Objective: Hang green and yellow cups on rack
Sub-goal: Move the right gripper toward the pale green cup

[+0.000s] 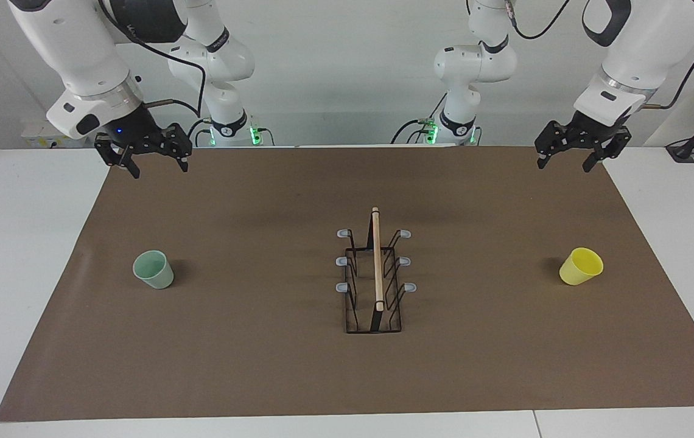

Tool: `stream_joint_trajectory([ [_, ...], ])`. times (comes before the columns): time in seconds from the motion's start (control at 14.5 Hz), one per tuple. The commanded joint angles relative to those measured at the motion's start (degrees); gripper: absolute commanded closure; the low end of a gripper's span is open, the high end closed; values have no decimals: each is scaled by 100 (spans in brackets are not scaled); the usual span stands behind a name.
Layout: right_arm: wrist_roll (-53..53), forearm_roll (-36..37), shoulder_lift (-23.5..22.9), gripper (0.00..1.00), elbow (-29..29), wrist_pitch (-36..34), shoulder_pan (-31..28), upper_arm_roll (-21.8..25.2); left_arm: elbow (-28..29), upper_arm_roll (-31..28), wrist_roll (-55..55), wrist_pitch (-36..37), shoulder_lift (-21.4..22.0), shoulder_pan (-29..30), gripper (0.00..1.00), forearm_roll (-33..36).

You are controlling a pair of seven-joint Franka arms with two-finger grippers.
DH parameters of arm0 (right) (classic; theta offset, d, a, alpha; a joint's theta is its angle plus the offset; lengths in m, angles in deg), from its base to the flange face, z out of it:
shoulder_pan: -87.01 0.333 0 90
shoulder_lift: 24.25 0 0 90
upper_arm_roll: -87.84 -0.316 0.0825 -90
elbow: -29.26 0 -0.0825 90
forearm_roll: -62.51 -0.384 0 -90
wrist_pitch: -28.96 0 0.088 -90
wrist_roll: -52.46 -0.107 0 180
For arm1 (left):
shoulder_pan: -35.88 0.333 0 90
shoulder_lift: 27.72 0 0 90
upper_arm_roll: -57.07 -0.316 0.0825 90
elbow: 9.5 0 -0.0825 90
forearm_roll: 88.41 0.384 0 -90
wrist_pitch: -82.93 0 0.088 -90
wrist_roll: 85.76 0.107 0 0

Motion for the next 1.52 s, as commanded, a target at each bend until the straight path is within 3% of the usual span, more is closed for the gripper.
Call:
stream_joint_trajectory([
  [0.0,-91,-101,17,0,-14,60,-9,-13,-1,-72,-19,88,69,-82,0,-45],
  [0.48,-188,-48,140,0,-242,86,-27,-22,78,-72,-63,79,104,-117,0,-45],
  [0.69,-223,-354,403,0,-943,945,0,-40,78,-72,-325,123,104,-126,0,-53],
  [0.83,-232,-804,474,0,-1104,1106,26,-57,78,-72,-713,62,95,-117,0,-71],
  [0.97,-93,445,396,0,-1157,1150,306,-84,60,-107,-775,88,60,-65,0,-255],
  [1.24,690,883,185,0,-1701,1747,264,-75,-1,-624,-1442,115,-124,-56,0,-563],
  [1.45,1278,1733,-464,0,-1658,1748,360,-101,-272,-1178,-2231,80,-641,-100,0,-756],
])
